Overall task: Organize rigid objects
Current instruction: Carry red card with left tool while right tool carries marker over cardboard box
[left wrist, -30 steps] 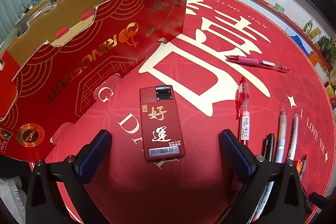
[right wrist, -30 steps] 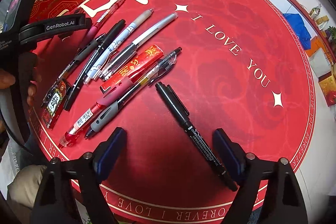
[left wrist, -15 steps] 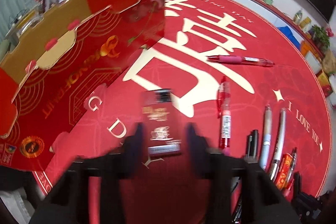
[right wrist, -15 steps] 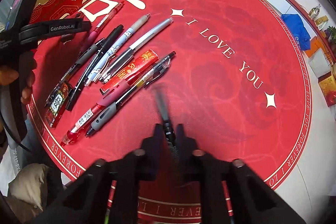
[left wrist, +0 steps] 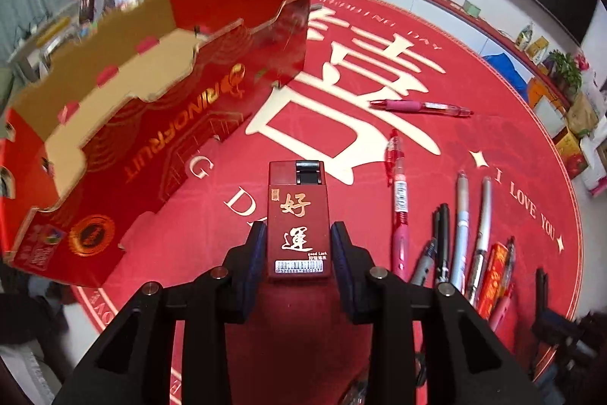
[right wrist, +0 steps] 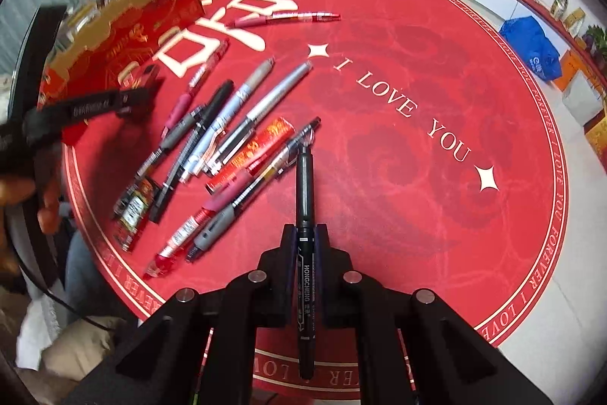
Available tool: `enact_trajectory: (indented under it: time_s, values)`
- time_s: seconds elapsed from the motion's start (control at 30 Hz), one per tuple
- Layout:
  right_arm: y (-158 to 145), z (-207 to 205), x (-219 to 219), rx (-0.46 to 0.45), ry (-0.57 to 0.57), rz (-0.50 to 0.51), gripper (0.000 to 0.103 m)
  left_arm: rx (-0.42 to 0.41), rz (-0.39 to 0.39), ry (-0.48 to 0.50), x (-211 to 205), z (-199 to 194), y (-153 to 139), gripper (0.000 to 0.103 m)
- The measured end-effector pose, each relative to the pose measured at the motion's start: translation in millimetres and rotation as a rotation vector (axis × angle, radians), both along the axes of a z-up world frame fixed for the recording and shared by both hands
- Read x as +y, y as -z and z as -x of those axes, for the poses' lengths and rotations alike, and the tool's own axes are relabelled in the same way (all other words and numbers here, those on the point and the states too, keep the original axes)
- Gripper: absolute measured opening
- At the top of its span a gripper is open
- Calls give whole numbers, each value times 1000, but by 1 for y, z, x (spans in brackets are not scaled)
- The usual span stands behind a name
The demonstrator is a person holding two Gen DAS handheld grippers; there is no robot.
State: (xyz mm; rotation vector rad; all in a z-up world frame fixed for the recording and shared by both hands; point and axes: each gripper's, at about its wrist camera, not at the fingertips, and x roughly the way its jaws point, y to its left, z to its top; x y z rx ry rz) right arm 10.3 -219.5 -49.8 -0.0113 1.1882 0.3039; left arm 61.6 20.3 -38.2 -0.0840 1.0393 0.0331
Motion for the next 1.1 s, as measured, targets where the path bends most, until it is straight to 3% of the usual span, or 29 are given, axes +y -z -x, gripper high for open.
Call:
enact_trajectory:
  time_s: [0.43, 0.77, 1.1]
  values:
    - [-40, 6, 7, -124, 65, -26, 10, -134, -40, 58, -24, 46, -40, 37]
    - [-68, 6, 47, -195, -12, -1, 10, -215, -38, 51, -13, 58, -70, 37]
    - [-83, 1, 87, -228, -91, 3, 10, -251, -54, -7, 14, 61, -81, 37]
